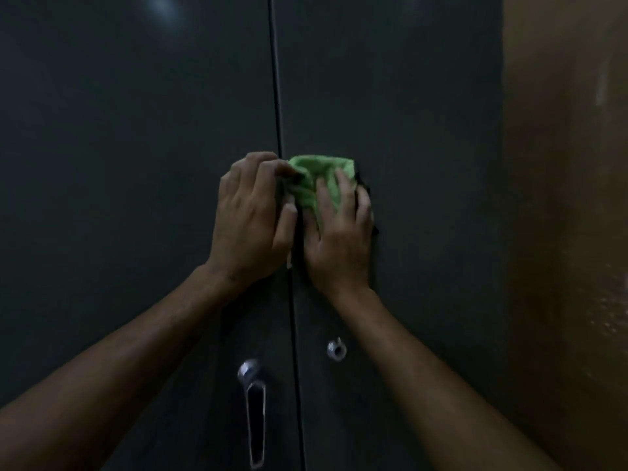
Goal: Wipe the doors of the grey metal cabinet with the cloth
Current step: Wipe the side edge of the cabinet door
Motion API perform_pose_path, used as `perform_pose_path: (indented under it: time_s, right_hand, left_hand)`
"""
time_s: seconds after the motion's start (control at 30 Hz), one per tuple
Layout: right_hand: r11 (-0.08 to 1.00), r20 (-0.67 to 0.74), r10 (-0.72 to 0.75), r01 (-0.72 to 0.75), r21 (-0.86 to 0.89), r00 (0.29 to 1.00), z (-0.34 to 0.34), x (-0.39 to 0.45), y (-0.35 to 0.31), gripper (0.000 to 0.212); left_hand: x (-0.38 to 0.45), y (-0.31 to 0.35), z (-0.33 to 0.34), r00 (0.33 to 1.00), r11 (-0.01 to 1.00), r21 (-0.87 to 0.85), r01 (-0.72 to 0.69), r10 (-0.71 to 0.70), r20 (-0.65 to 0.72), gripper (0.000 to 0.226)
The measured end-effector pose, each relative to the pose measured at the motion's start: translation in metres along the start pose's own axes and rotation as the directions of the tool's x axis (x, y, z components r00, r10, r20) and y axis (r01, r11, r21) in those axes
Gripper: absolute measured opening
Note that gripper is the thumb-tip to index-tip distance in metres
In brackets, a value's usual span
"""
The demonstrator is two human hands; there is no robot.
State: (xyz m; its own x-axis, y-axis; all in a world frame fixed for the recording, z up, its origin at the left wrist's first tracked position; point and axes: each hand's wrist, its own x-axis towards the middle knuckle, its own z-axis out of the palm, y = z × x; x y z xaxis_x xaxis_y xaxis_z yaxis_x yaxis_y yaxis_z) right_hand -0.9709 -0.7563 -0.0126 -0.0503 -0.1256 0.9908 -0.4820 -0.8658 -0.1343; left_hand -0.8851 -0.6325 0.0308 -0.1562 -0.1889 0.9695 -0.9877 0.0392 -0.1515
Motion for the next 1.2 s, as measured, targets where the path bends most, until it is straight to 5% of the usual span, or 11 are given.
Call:
perform_pose_path:
  time_s: [0.1, 0.27, 0.47, 0.57, 0.67, 0.73, 0.9, 1.0, 1.07, 1.13, 1.2]
  right_hand:
    - [0.992, 0.034, -0.115, 0.117, -0.042, 0.993, -0.007, 0.009, 0.061, 0.052]
    - [0.858, -0.172, 0.505, -0.513, -0.001, 0.846, -0.008, 0.134, 0.121, 0.046]
    - [0.994, 0.158, -0.111, 0.111, 0.006, 0.981, -0.019, 0.054, 0.096, 0.057]
    - [0.965, 0.144, 0.242, -0.223, -0.137, 0.959, -0.031, -0.001, 0.174, 0.056]
    - [0.594, -0.012, 0.803, -0.800, -0.084, 0.596, -0.039, 0.039, 0.239, 0.055]
    - [0.489, -0.039, 0.872, -0.872, 0.002, 0.489, -0.039, 0.101, 0.251, 0.049]
    - [0.831, -0.083, 0.554, -0.556, 0.000, 0.829, -0.012, 0.140, 0.181, 0.057]
    - [0.868, 0.134, 0.496, -0.496, -0.035, 0.858, -0.029, 0.044, 0.171, 0.060]
    - [0.709, 0.128, 0.703, -0.704, -0.045, 0.700, -0.041, 0.007, 0.202, 0.064]
    - [0.381, 0.088, 0.921, -0.924, -0.015, 0.379, -0.046, 0.028, 0.240, 0.054]
    - [0.307, 0.071, 0.949, -0.952, 0.015, 0.307, -0.047, 0.093, 0.256, 0.046]
  left_hand:
    - [0.047, -0.003, 0.002, 0.999, 0.999, 0.022, -0.028, 0.028, 0.026, 0.041]
    - [0.109, -0.002, 0.010, 0.993, 0.996, 0.047, -0.070, 0.065, 0.100, 0.048]
    - [0.122, -0.004, 0.019, 0.980, 0.973, 0.185, -0.136, 0.105, 0.172, 0.054]
    - [0.118, -0.005, 0.022, 0.974, 0.956, 0.249, -0.153, 0.104, 0.199, 0.057]
    - [0.118, -0.004, 0.025, 0.967, 0.934, 0.307, -0.183, 0.114, 0.229, 0.060]
    - [0.118, -0.004, 0.025, 0.964, 0.924, 0.331, -0.190, 0.112, 0.242, 0.062]
    - [0.120, -0.002, 0.023, 0.961, 0.915, 0.357, -0.187, 0.096, 0.258, 0.065]
    - [0.120, -0.003, 0.023, 0.961, 0.905, 0.380, -0.192, 0.096, 0.259, 0.066]
    - [0.120, -0.003, 0.024, 0.962, 0.898, 0.393, -0.197, 0.101, 0.253, 0.066]
    - [0.120, -0.003, 0.026, 0.961, 0.893, 0.401, -0.204, 0.104, 0.258, 0.066]
    - [0.120, -0.002, 0.026, 0.960, 0.891, 0.410, -0.195, 0.089, 0.265, 0.067]
